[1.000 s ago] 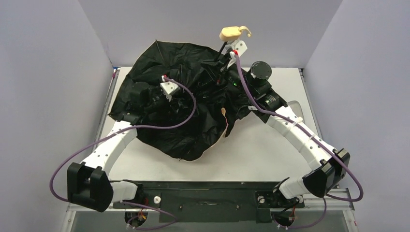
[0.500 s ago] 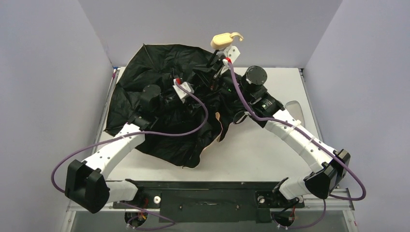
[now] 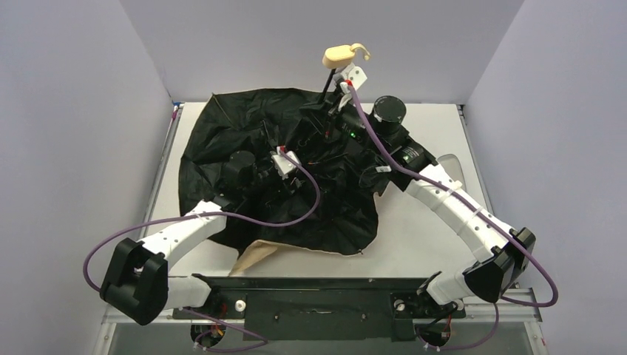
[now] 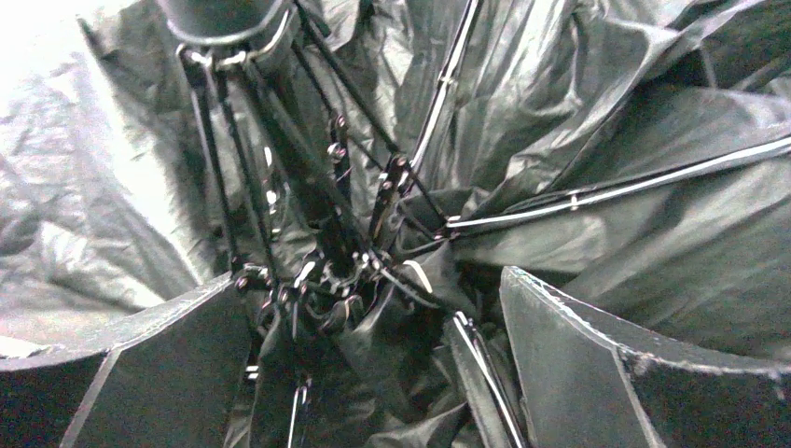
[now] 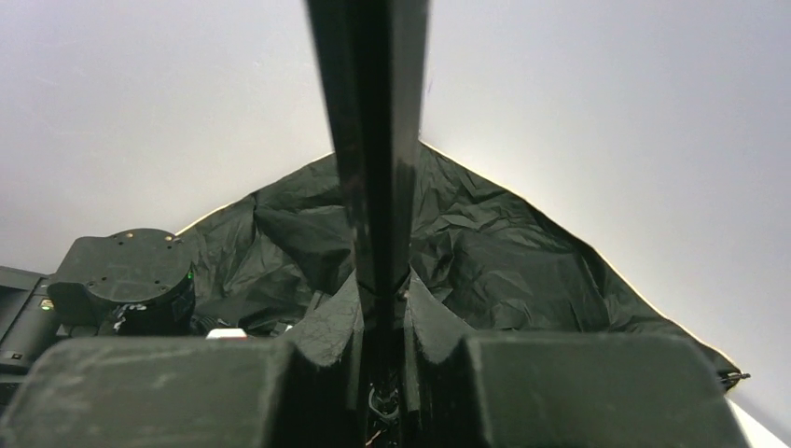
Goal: Open the umbrella
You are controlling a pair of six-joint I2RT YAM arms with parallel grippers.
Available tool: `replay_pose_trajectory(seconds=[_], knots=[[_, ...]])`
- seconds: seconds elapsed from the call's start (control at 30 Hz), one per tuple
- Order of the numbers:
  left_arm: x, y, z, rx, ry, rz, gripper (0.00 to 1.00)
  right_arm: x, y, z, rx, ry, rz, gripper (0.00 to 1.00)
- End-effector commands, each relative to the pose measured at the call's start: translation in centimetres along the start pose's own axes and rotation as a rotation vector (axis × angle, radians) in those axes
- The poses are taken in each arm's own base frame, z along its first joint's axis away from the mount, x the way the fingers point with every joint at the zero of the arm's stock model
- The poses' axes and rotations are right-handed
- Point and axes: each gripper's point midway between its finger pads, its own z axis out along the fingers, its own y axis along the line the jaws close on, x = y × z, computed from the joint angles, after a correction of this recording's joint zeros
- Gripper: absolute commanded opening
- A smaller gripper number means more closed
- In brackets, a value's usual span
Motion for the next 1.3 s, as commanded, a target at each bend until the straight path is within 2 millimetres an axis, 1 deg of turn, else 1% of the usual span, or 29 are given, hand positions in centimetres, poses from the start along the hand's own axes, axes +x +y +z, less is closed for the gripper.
replay_pose_trajectory(seconds=[0.0,0.03,0.07,0.1,0.13,0.17,0.2,0.27,0.3,0.33,0.37,0.4,0.43,0.47,0.5,0.53,0.57,0.6,0.63,0.67,0.73,0.8,0.9,0.97,1.0,1.03,1.07,1.17,1.27], knots=[[3.7,-0.4,-1.6,0.002,0.132,0.037,0.97,-11.8,-0.8,-2.2,0.038,-0.316,-0.073,0.0],[3.4,-0.1,-1.8,-0.004,0.123,0.023,0.97,-11.4,-1.0,-2.2,0.04,-0.304,-0.075,0.0],[2.4,-0.2,-2.0,0.012,0.094,0.017,0.97,-11.2,-1.4,-2.2,0.048,-0.296,-0.078,0.0],[1.4,0.4,-2.2,0.011,0.073,-0.014,0.97,-10.7,-1.7,-2.1,0.049,-0.282,-0.081,0.0],[-0.3,0.0,-2.6,0.038,0.022,-0.059,0.97,-10.3,-2.1,-2.1,0.058,-0.269,-0.084,0.0],[-2.7,1.0,-3.2,0.022,-0.04,-0.066,0.97,-9.8,-2.2,-2.1,0.057,-0.255,-0.09,0.0],[-4.5,0.8,-3.4,0.044,-0.093,-0.099,0.97,-9.4,-2.3,-2.0,0.055,-0.246,-0.09,0.0],[-8.7,1.4,-4.2,0.043,-0.202,-0.099,0.97,-8.7,-2.1,-1.9,0.045,-0.229,-0.084,0.0],[-9.9,1.2,-4.3,0.05,-0.228,-0.098,0.97,-8.3,-2.1,-1.8,0.041,-0.221,-0.076,0.0],[-11.6,1.3,-4.3,0.045,-0.261,-0.106,0.98,-8.1,-1.9,-1.8,0.034,-0.218,-0.072,0.0],[-12.1,1.4,-4.0,0.044,-0.267,-0.115,0.99,-7.8,-1.6,-1.7,0.028,-0.213,-0.066,0.0],[-13.6,1.6,-4.0,0.039,-0.291,-0.113,0.92,-7.8,-1.5,-1.7,0.026,-0.213,-0.065,0.0],[-13.6,2.0,-3.4,0.022,-0.285,-0.123,0.89,-7.6,-1.2,-1.6,0.021,-0.209,-0.061,0.0],[-14.9,2.3,-3.3,0.015,-0.309,-0.124,0.82,-7.5,-1.2,-1.6,0.021,-0.207,-0.059,0.0],[-14.7,2.7,-2.6,0.0,-0.299,-0.132,0.79,-7.3,-1.0,-1.6,0.018,-0.203,-0.057,0.0],[-15.7,3.0,-2.4,-0.005,-0.315,-0.126,0.73,-7.1,-1.0,-1.6,0.019,-0.199,-0.054,0.0],[-15.4,3.2,-1.7,-0.009,-0.302,-0.134,0.71,-7.1,-0.8,-1.6,0.015,-0.2,-0.053,0.0],[-16.3,3.5,-1.5,-0.012,-0.319,-0.131,0.66,-7.0,-0.8,-1.6,0.015,-0.197,-0.051,0.0],[-16.0,3.6,-0.8,-0.008,-0.308,-0.139,0.64,-7.0,-0.6,-1.6,0.014,-0.197,-0.05,0.0],[-16.3,3.8,-0.4,-0.005,-0.313,-0.142,0.61,-6.9,-0.6,-1.7,0.014,-0.196,-0.049,0.0],[-16.8,3.8,0.1,-0.002,-0.326,-0.145,0.55,-7.0,-0.5,-1.7,0.014,-0.198,-0.049,0.0],[-16.8,3.5,0.6,0.009,-0.323,-0.139,0.49,-7.2,-0.4,-1.7,0.014,-0.203,-0.046,0.0],[-15.2,3.2,1.4,0.009,-0.286,-0.134,0.38,-7.9,-0.4,-1.8,0.017,-0.218,-0.044,0.0],[-12.8,2.9,1.7,0.008,-0.237,-0.137,0.28,-8.6,-0.4,-2.1,0.017,-0.23,-0.041,0.0],[-11.9,3.1,1.8,0.004,-0.218,-0.141,0.25,-9.1,-0.4,-2.2,0.019,-0.24,-0.038,0.0],[-10.3,3.1,1.8,0.003,-0.188,-0.146,0.21,-9.2,-0.5,-2.3,0.022,-0.243,-0.036,0.0],[-9.5,3.2,1.9,0.002,-0.172,-0.15,0.19,-9.7,-0.6,-2.5,0.025,-0.252,-0.032,0.0],[-5.6,3.2,1.8,0.01,-0.099,-0.164,0.17,-11.0,-0.9,-2.8,0.032,-0.277,-0.026,0.0],[-2.8,2.9,1.9,0.021,-0.04,-0.177,0.18,-12.0,-1.1,-3.0,0.035,-0.298,-0.016,0.0]])
